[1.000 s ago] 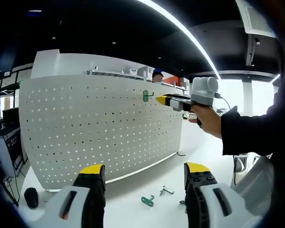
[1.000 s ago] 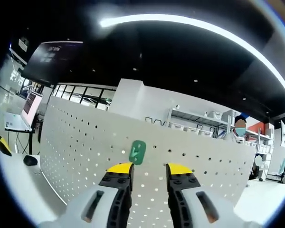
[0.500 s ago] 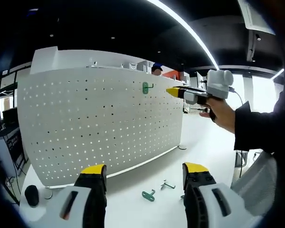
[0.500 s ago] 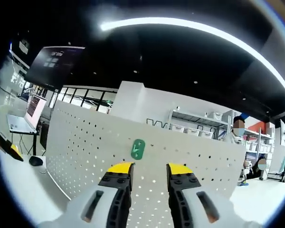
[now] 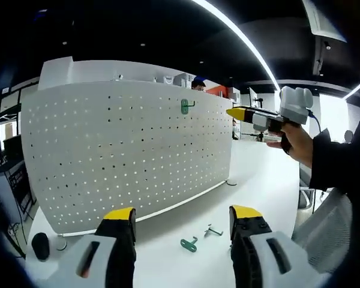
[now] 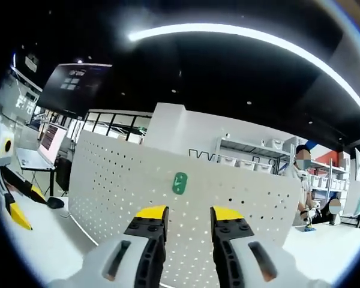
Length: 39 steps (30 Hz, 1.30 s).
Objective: Insert the hook assembly into the mounting plate slot until the hook locks in place.
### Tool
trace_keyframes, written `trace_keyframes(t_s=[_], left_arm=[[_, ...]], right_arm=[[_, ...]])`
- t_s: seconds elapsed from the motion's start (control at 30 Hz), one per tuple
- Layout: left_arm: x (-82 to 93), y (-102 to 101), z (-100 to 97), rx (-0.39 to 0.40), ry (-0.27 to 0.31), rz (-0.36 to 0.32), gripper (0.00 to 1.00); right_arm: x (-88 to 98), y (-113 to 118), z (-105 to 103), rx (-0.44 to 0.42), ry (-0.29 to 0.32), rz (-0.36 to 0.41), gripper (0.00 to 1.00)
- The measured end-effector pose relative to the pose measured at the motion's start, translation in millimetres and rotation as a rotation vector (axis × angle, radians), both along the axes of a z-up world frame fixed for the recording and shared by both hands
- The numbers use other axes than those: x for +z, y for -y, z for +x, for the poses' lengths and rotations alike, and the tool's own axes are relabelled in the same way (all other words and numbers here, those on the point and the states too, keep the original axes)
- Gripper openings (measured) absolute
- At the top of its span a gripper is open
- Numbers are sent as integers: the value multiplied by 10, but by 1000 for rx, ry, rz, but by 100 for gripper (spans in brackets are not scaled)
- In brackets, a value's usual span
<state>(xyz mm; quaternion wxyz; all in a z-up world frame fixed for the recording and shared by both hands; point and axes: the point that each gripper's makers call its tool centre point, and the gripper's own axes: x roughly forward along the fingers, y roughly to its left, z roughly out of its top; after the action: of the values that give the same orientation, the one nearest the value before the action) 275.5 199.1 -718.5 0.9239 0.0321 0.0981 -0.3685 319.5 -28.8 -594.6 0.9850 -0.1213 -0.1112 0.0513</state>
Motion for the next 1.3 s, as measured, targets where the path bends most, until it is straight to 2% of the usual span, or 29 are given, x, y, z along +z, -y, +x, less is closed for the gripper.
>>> trace_keyframes(t_s=[0.4, 0.6, 0.77, 0.97, 1.0, 1.3], left_arm=[[-53, 179, 15, -39, -9, 28, 63], [-115, 283, -36, -74, -15, 42, 63], [-148, 362, -92, -106, -18, 47, 63], [-218, 529, -218, -214, -20, 89, 62], [-233, 590, -278, -268, -26, 94, 60], [-395, 808, -375, -399, -35, 163, 55]], right_arm=[[-19, -1, -417, 17, 6, 3, 26], [-111, -54, -633, 34, -11, 4, 26], [-151, -70, -664, 37, -22, 4, 26], [-94, -101, -671, 43, -11, -3, 26], [-90, -105, -674, 43, -11, -4, 26], [-104, -112, -727, 50, -19, -13, 26]])
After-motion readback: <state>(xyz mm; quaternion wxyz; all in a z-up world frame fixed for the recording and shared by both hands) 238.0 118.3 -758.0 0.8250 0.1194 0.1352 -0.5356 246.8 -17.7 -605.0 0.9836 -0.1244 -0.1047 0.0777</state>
